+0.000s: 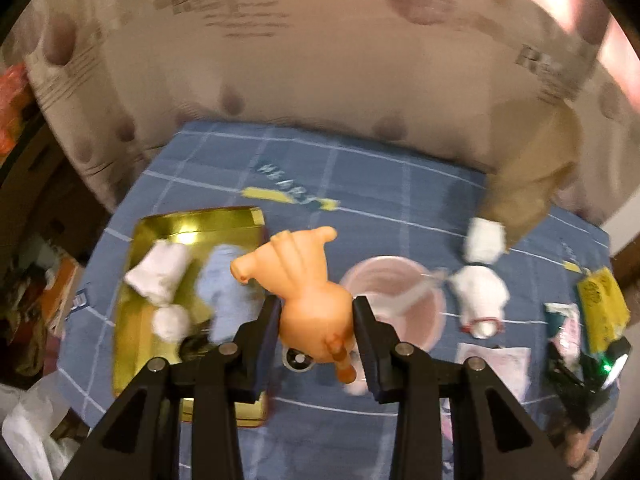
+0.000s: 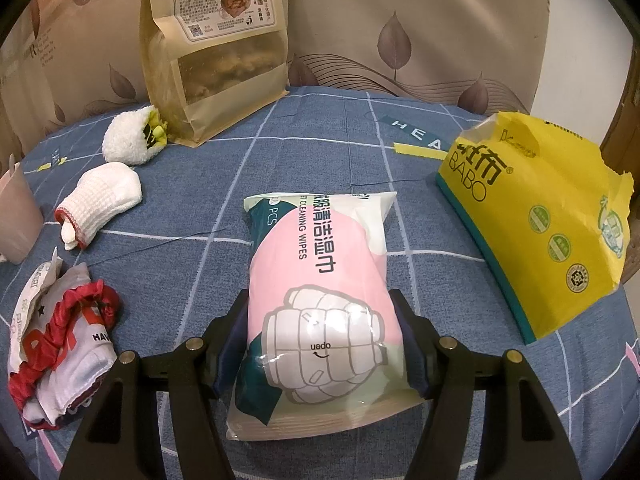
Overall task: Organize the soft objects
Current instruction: 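Carry the orange toy into the gold tin tray and release with left tool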
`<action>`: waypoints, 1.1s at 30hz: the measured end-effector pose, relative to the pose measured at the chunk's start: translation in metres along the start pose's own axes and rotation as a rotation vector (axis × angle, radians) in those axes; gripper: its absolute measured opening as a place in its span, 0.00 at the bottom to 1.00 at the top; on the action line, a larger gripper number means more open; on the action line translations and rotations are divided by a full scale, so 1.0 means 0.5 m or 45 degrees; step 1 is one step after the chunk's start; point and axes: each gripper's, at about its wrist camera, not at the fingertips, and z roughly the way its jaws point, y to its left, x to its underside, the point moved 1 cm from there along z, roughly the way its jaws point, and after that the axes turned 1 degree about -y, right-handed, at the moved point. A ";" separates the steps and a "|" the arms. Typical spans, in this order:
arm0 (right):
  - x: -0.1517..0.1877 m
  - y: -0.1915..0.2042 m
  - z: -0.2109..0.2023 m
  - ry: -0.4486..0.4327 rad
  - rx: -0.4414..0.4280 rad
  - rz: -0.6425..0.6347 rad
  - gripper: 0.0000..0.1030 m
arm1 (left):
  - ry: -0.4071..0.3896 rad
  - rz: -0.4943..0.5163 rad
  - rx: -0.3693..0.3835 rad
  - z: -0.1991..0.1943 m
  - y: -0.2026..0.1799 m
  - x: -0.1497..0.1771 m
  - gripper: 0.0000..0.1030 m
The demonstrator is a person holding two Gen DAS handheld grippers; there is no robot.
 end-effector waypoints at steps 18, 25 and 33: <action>0.002 0.001 0.000 -0.001 0.010 -0.011 0.62 | 0.112 -0.166 -0.183 0.084 0.218 0.029 0.36; 0.001 0.003 0.000 -0.002 0.012 -0.014 0.62 | 0.159 -0.186 -0.207 0.106 0.254 0.064 0.36; 0.001 -0.001 0.001 -0.002 0.018 -0.021 0.62 | 0.180 -0.152 -0.211 0.125 0.271 0.090 0.39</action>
